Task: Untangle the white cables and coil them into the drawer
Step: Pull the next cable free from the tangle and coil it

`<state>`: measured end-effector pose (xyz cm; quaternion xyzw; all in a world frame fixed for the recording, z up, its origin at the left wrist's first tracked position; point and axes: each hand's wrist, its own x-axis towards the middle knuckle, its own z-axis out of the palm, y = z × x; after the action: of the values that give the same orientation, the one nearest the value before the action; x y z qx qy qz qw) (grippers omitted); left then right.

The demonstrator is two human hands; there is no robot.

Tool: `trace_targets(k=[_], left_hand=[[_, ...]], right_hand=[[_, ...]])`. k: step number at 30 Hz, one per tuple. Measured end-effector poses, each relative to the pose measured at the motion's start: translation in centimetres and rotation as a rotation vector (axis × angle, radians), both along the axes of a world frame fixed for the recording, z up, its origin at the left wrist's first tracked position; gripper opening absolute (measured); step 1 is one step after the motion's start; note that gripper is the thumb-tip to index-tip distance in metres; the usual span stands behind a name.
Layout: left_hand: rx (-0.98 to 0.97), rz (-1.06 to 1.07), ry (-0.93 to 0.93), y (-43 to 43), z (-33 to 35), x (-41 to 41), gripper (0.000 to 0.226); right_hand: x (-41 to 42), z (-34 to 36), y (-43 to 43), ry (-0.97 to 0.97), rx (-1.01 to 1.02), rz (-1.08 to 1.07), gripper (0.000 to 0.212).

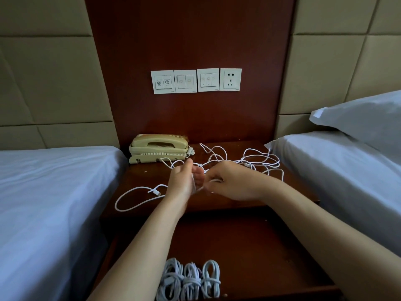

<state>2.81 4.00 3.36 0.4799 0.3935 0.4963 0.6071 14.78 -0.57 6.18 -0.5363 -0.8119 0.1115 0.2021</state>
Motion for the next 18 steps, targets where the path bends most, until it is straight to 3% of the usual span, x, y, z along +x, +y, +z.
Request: trace_targets(k=[4, 13, 18], left_hand=[[0.03, -0.085, 0.119, -0.1, -0.2, 0.3, 0.044], [-0.078, -0.421, 0.149, -1.5, -0.1, 0.3, 0.066], [-0.137, -0.577, 0.107, -1.7, 0.4, -0.3, 0.06]], right_hand=[[0.6, 0.3, 0.1, 0.047, 0.085, -0.061, 0.031], [2.0, -0.5, 1.1, 0.209, 0.061, -0.076, 0.028], [2.2, -0.8, 1.4, 0.252, 0.076, -0.06, 0.024]])
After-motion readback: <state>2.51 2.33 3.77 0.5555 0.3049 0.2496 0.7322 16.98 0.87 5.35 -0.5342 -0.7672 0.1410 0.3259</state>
